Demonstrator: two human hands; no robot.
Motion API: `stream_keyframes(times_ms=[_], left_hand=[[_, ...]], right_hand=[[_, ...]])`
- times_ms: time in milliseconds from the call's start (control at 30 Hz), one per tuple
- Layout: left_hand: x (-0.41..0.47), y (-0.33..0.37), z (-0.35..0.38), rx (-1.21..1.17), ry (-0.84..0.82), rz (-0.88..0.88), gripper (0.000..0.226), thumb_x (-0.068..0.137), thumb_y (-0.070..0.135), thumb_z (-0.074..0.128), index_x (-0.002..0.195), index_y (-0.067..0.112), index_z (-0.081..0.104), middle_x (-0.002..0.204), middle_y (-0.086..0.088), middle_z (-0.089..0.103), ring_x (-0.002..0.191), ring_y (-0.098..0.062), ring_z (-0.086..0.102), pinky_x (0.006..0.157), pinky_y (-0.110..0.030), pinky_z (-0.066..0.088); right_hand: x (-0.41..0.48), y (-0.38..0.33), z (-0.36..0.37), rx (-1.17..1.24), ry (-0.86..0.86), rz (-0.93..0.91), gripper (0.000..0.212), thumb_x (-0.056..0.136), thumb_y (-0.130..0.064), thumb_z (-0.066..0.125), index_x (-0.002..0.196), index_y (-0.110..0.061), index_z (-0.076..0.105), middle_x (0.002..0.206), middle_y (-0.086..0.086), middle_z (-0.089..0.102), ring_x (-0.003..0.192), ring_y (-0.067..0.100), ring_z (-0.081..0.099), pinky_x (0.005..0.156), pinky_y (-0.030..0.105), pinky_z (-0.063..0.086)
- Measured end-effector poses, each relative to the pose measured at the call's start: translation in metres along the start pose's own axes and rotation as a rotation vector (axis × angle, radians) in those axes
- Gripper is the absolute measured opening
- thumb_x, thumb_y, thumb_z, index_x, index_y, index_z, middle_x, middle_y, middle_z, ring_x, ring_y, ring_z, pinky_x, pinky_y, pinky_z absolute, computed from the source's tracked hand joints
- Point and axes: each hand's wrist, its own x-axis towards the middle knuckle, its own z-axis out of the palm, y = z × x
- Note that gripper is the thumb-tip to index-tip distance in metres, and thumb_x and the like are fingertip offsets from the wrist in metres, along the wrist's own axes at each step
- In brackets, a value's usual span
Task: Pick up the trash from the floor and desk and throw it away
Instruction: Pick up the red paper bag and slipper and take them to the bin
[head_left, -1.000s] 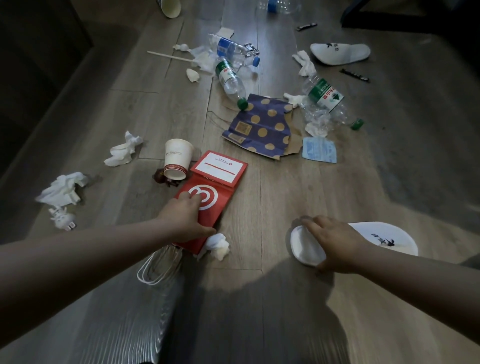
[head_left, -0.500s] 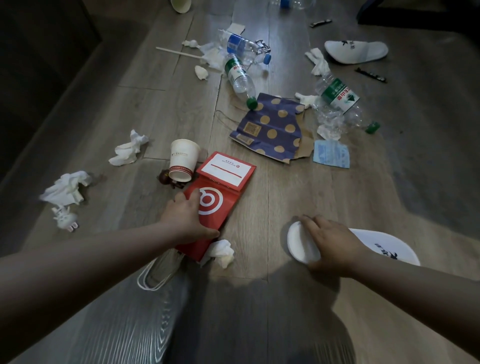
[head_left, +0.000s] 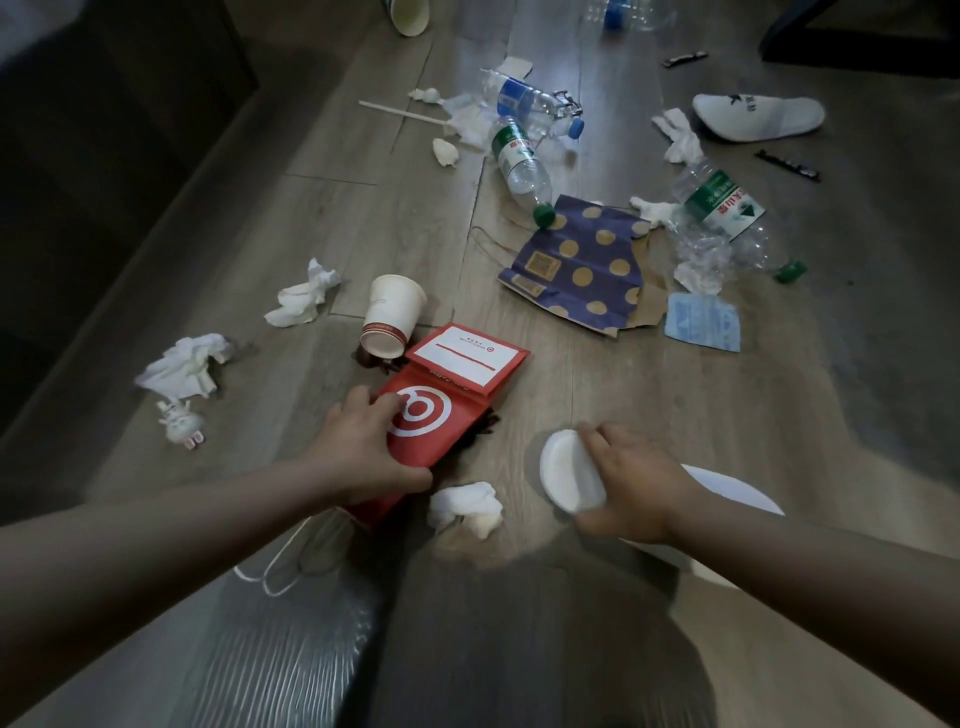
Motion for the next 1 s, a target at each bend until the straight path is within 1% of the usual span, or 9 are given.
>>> stream_keyframes(times_ms=[167,233,333,400,567,700,833,933,1000], left_hand=[[-0.012,-0.017,-0.001,-0.026,-0.061,0.007,0.103,0.056,0.060,0.073,0.143,0.031,0.027,0.142,0.002,0.026,0.131,-0.023,0.032,0.102,-0.040,0.042],[-0.014,-0.023,-0.002,-0.041,-0.082,0.004,0.104,0.053,0.063,0.071,0.143,0.032,0.026,0.143,0.004,0.025,0.130,-0.021,0.034,0.100,-0.037,0.043],[-0.017,-0.036,-0.007,-0.033,-0.113,0.001,0.108,0.048,0.070,0.064,0.142,0.033,0.026,0.143,0.005,0.025,0.127,-0.019,0.036,0.092,-0.030,0.044],[-0.021,-0.047,-0.009,-0.018,-0.093,-0.013,0.109,0.045,0.073,0.061,0.141,0.034,0.027,0.142,0.006,0.027,0.126,-0.018,0.038,0.091,-0.028,0.043],[-0.034,-0.078,-0.003,-0.081,0.016,-0.118,0.108,0.039,0.073,0.058,0.137,0.033,0.035,0.137,0.005,0.032,0.124,-0.019,0.041,0.101,-0.036,0.043],[-0.037,-0.087,-0.008,-0.124,-0.030,-0.184,0.113,0.040,0.075,0.058,0.140,0.033,0.029,0.139,0.004,0.029,0.123,-0.020,0.042,0.097,-0.039,0.048],[-0.035,-0.088,-0.007,-0.144,-0.049,-0.177,0.114,0.044,0.074,0.061,0.143,0.031,0.026,0.142,0.001,0.027,0.126,-0.023,0.041,0.099,-0.040,0.047],[-0.035,-0.088,-0.006,-0.134,-0.069,-0.178,0.115,0.044,0.074,0.060,0.144,0.031,0.024,0.143,0.001,0.026,0.128,-0.023,0.038,0.100,-0.042,0.047],[-0.034,-0.088,-0.005,-0.138,-0.071,-0.176,0.114,0.046,0.073,0.062,0.145,0.031,0.024,0.143,0.000,0.025,0.129,-0.024,0.038,0.100,-0.042,0.047]], right_hand=[[0.001,-0.017,-0.002,0.029,-0.020,0.006,0.101,0.071,-0.061,0.065,0.148,-0.023,0.011,0.140,0.002,0.037,0.119,0.021,0.045,0.096,0.035,0.042],[0.000,-0.026,-0.002,0.045,-0.024,-0.006,0.102,0.070,-0.063,0.064,0.147,-0.024,0.011,0.140,0.002,0.037,0.119,0.021,0.045,0.095,0.035,0.042],[-0.002,-0.041,0.000,0.092,-0.022,-0.081,0.103,0.065,-0.068,0.062,0.145,-0.026,0.013,0.137,-0.002,0.036,0.116,0.018,0.044,0.092,0.032,0.041],[-0.004,-0.052,0.004,0.098,-0.016,-0.152,0.101,0.063,-0.070,0.062,0.142,-0.028,0.016,0.132,-0.005,0.037,0.113,0.014,0.041,0.091,0.031,0.041],[0.005,-0.073,0.009,0.096,0.035,-0.229,0.100,0.061,-0.072,0.060,0.142,-0.028,0.019,0.128,-0.005,0.040,0.112,0.015,0.041,0.094,0.031,0.040],[0.018,-0.091,0.012,0.073,0.056,-0.225,0.101,0.062,-0.072,0.059,0.142,-0.022,0.024,0.130,-0.002,0.040,0.115,0.018,0.041,0.097,0.034,0.041],[0.020,-0.107,0.026,0.057,0.075,-0.229,0.094,0.064,-0.061,0.066,0.139,-0.020,0.028,0.129,-0.001,0.039,0.117,0.019,0.038,0.103,0.035,0.034],[0.018,-0.110,0.036,0.016,0.100,-0.246,0.087,0.065,-0.056,0.067,0.135,-0.020,0.030,0.128,-0.001,0.041,0.118,0.020,0.041,0.102,0.035,0.032],[0.016,-0.108,0.039,-0.020,0.093,-0.291,0.085,0.066,-0.055,0.066,0.135,-0.021,0.030,0.130,-0.002,0.042,0.119,0.020,0.042,0.101,0.034,0.030]])
